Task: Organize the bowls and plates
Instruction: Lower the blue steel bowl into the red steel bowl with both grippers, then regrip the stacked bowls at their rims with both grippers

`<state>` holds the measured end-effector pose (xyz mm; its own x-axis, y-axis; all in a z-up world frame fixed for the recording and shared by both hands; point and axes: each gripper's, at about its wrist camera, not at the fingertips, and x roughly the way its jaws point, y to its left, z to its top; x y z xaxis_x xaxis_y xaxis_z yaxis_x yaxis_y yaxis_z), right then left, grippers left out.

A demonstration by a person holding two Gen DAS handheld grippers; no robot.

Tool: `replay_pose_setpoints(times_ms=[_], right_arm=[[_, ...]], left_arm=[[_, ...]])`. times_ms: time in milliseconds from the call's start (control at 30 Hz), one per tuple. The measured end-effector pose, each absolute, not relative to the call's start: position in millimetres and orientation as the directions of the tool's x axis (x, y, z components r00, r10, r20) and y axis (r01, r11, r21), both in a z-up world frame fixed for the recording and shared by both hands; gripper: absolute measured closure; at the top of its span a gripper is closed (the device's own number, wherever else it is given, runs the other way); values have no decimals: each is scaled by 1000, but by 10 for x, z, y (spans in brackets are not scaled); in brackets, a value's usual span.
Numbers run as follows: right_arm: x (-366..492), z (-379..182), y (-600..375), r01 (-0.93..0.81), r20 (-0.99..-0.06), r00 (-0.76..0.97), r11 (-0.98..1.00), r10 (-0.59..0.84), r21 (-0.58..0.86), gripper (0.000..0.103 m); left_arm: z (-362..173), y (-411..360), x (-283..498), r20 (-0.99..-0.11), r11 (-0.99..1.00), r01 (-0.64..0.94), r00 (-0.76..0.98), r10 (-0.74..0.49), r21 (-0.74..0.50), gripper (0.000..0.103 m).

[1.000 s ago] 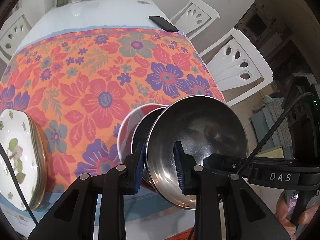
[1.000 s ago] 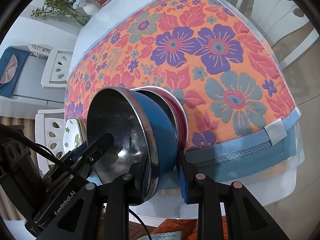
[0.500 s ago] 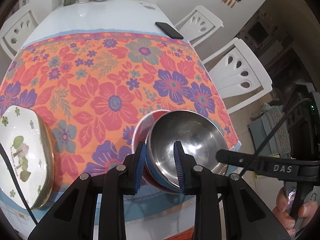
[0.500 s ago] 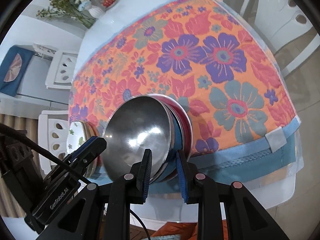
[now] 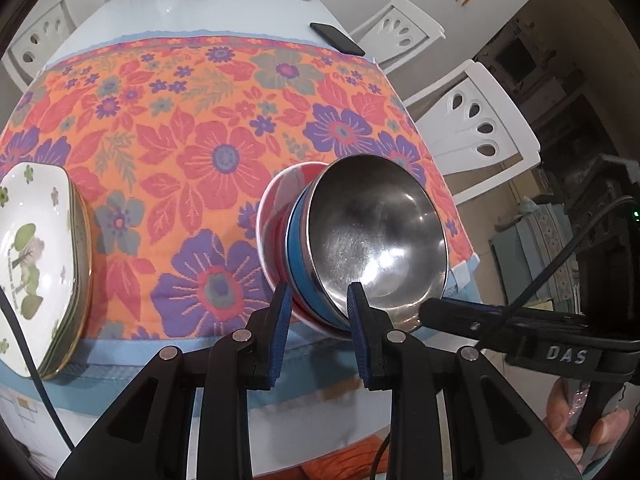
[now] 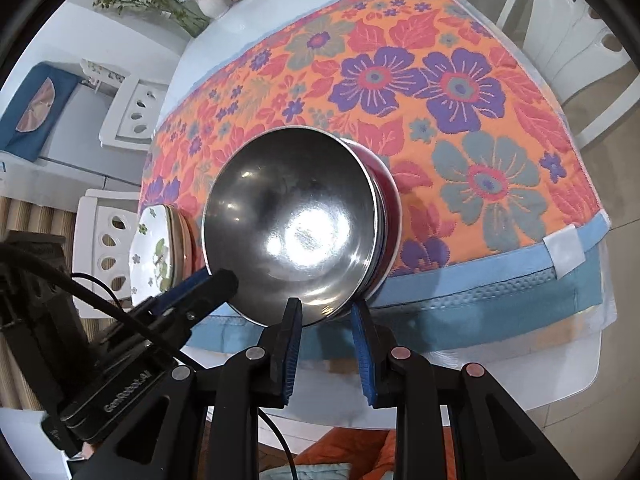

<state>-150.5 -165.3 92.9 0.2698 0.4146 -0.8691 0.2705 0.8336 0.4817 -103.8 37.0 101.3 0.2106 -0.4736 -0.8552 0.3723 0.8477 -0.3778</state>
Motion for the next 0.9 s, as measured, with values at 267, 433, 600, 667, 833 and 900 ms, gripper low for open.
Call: replay_pose_setpoints(times_ms=[267, 433, 600, 667, 833, 900], right_arm=[[-1642, 1450, -1705, 225, -844, 408, 858, 347, 461, 79], [-1743, 1901, -1751, 183, -808, 517, 885, 283, 427, 52], [-1722, 2082, -1887, 161, -770, 584, 893, 256, 420, 27], [-1627, 1985, -1936, 175, -783, 560, 885, 271, 432, 27], [-1373, 1509, -2012, 199, -838, 459, 886, 294, 419, 27], [-1300, 1339, -2015, 190, -856, 425, 895, 295, 403, 27]], left_arm=[[1348, 539, -1112, -816, 853, 367, 310, -488, -371, 77], [1783, 601, -1211, -759, 848, 393, 406, -508, -357, 46], [1994, 632, -1248, -717, 851, 386, 471, -513, -356, 26], [1893, 605, -1193, -740, 861, 369, 455, -495, -349, 26], [1386, 580, -990, -789, 861, 255, 350, -506, -439, 28], [1197, 547, -932, -798, 859, 213, 319, -512, -466, 28]])
